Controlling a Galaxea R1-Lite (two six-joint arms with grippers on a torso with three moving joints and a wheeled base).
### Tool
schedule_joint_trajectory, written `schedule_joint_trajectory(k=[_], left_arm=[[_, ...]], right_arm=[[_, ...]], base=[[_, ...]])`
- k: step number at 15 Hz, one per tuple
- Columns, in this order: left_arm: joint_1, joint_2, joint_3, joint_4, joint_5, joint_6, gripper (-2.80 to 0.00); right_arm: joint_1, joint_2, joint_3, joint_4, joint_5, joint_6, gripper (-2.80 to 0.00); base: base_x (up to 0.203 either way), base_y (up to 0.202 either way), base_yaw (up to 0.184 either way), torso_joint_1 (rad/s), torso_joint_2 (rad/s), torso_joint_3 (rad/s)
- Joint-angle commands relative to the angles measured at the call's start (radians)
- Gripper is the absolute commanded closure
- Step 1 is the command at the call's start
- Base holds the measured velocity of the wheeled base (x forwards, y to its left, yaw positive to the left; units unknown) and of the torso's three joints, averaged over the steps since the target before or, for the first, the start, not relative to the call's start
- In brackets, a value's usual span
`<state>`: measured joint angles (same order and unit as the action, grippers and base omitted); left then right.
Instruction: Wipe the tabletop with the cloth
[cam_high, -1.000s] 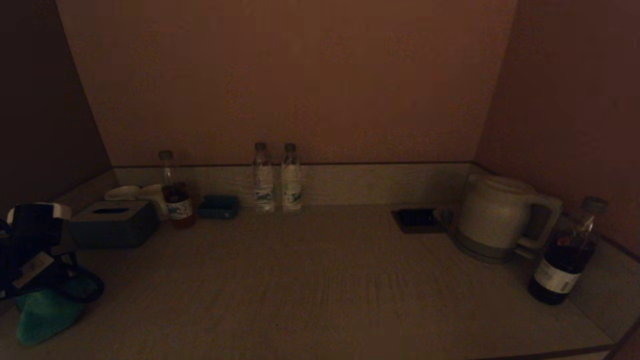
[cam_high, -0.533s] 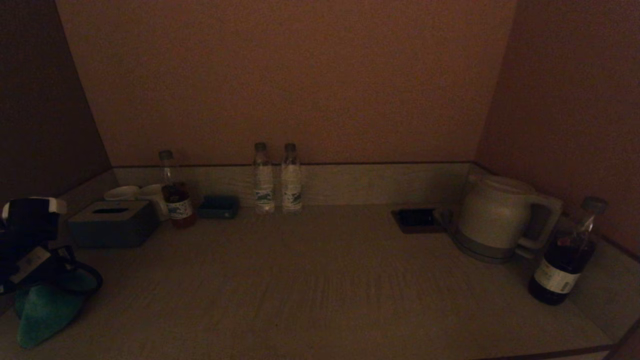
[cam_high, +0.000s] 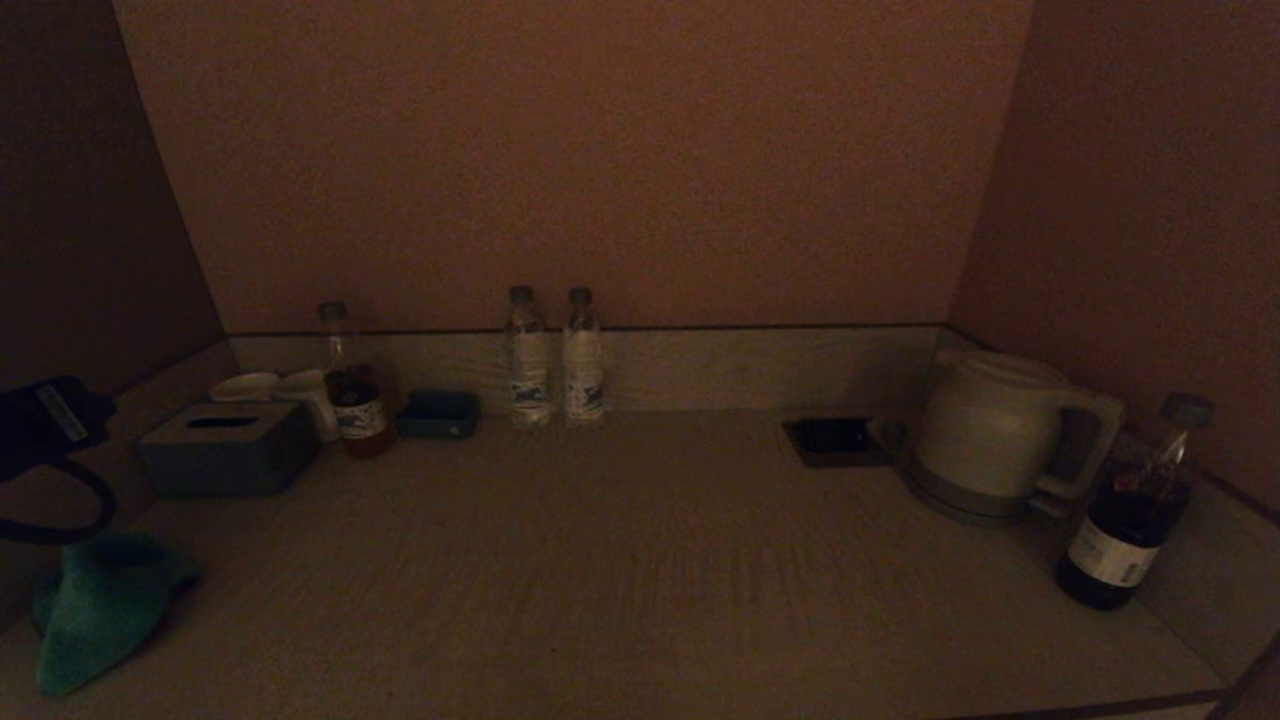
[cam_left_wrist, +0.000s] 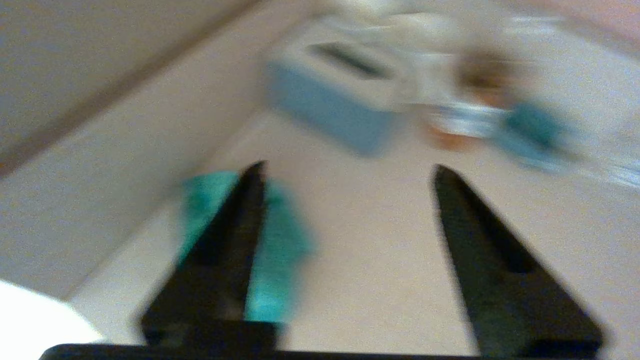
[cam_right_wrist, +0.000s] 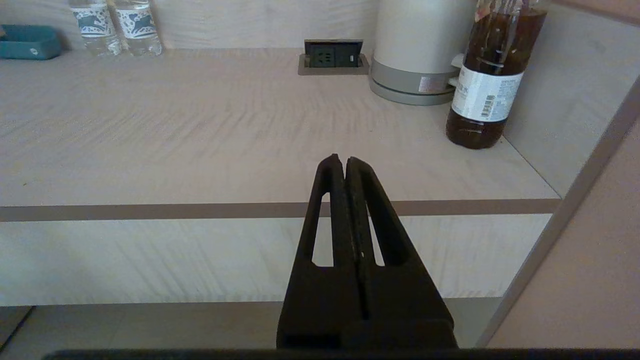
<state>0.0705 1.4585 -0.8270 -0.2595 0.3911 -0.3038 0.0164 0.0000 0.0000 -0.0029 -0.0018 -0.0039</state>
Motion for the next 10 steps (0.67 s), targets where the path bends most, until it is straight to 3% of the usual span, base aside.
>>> schedule_joint_trajectory(k=[1,5,7,10], left_arm=[[-0.018,-0.130,0.006,0.003,-0.093,-0.002,0.00],[-0.020,-0.420,0.046,0.016,-0.473,-0.002,0.00],[-0.020,-0.558,0.085,0.019,-0.631,-0.001,0.00],[-0.020,-0.703,0.152,0.038,-0.763,0.013,0.00]], right_arm=[[0.000,0.002,0.000,0.000,0.000,-0.001,0.00],[0.000,0.002,0.000,0.000,0.000,-0.001,0.00],[0.000,0.002,0.000,0.000,0.000,-0.001,0.00],[0.000,0.002,0.000,0.000,0.000,-0.001,0.00]], base=[[0.000,0.000,0.000,0.000,0.00,0.000],[0.000,0.000,0.000,0.000,0.00,0.000],[0.000,0.000,0.000,0.000,0.00,0.000],[0.000,0.000,0.000,0.000,0.00,0.000]])
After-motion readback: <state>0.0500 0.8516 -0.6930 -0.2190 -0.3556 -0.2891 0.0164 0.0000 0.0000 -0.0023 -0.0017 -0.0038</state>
